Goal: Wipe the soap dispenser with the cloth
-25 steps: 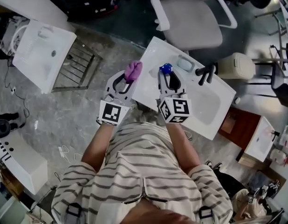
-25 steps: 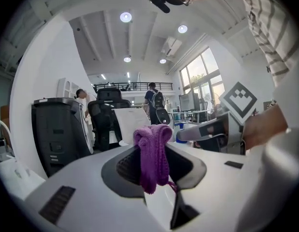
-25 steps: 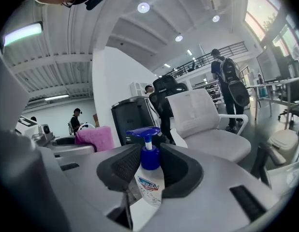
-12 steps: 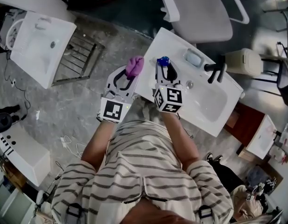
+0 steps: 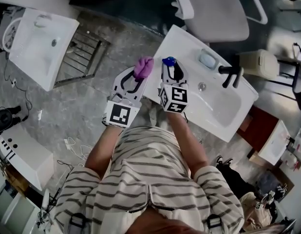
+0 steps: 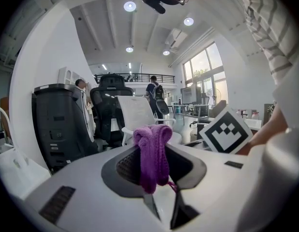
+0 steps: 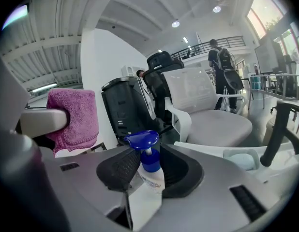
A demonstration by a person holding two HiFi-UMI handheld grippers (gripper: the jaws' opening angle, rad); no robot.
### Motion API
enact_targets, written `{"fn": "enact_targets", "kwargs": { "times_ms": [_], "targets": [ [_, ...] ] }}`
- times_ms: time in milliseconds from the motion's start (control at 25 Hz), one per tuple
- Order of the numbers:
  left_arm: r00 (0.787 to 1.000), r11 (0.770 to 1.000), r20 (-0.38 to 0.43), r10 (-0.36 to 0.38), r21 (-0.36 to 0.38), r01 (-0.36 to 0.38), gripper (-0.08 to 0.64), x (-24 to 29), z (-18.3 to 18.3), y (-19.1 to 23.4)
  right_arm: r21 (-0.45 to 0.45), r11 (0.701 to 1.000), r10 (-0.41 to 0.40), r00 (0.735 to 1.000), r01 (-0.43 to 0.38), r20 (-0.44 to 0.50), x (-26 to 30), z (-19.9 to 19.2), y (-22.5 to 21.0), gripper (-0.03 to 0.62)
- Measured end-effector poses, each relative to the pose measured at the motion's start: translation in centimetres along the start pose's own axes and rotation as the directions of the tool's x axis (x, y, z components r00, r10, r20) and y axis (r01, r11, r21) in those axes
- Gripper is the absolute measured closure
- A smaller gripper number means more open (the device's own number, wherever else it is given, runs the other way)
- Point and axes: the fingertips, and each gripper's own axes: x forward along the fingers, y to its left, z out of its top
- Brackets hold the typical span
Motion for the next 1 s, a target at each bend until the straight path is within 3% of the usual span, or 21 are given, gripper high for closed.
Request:
{"fn": "enact_targets", "kwargs": {
  "times_ms": [320,560,1000],
  "targets": [
    [1.000,1.000,-0.007,0.000,-0.010,0.000,0.442,0.1,-0.4,0.1,-0.025,1.000,0.005,1.000,-0.005,-0.028,0.5,-1.5,0.4,0.456],
    [1.000,1.000,-0.004,-0.003,-0.012,0.003,0.442,0.0,-0.2,-0.3,-0.022,0.998,0.050,0.997,-0.051,-0.052,0.8,-1.5,1.0,0.351],
    [0.999,0.996,-0.001,0.051,-0.073,-0.051,0.442,-0.2,0.7,-1.0,-0.033,0.996,0.083,0.995,-0.084,-0.047,-2.3,-1.2,1.3,0.327]
  ]
}}
